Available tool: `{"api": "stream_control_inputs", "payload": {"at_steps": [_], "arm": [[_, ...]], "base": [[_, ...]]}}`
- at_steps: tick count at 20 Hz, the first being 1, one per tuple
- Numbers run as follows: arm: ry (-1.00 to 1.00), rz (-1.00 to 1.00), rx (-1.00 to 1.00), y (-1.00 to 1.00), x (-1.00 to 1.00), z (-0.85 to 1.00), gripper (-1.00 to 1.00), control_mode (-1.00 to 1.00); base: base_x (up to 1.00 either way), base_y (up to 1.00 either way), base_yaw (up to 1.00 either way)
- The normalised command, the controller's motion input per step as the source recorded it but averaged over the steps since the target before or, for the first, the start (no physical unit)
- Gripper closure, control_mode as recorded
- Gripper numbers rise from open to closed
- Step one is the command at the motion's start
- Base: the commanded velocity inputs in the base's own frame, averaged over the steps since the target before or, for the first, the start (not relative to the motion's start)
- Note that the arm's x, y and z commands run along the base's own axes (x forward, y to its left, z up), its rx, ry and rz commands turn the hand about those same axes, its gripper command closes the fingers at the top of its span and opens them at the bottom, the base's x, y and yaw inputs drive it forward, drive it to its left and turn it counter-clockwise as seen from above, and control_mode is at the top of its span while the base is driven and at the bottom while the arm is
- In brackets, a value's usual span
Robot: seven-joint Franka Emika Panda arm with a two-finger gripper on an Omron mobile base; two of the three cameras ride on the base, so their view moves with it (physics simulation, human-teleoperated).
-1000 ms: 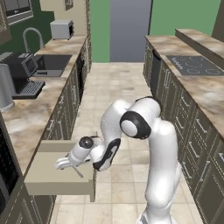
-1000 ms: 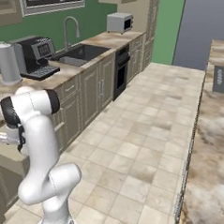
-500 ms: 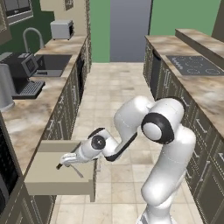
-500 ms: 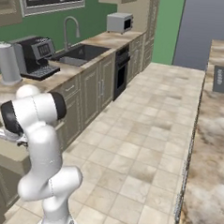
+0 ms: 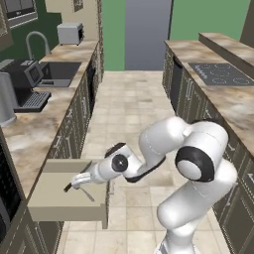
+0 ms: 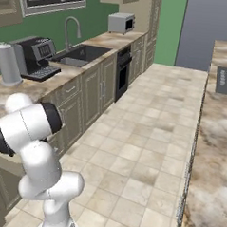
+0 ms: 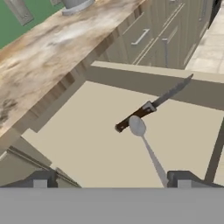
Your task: Pick up the metallic utensils from the counter and place them in the open drawer. Make sure not to pick up any wooden utensils.
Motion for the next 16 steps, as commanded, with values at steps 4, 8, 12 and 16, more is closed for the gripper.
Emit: {"api": "stream_control_inputs", "payload": {"at_steps": [4,8,12,16], "arm": [[0.13,-0.04,-0.15,0.33,-0.03,0.84,-1.00,-1.00],[-0.05,0.00,-0.03,0.07,-0.19,0.13,-1.00,-1.00],[-0.64,0.12,0.04,-0.40,-1.00,1.00,-1.00,-1.00],[-0.37,0.00,0.00,-0.17,-0.89,1.00,-1.00,-1.00]], "base": [[0.00,0.00,0.00],[0.00,0.00,0.00],[0.00,0.00,0.00],[0.00,0.00,0.00]]}}
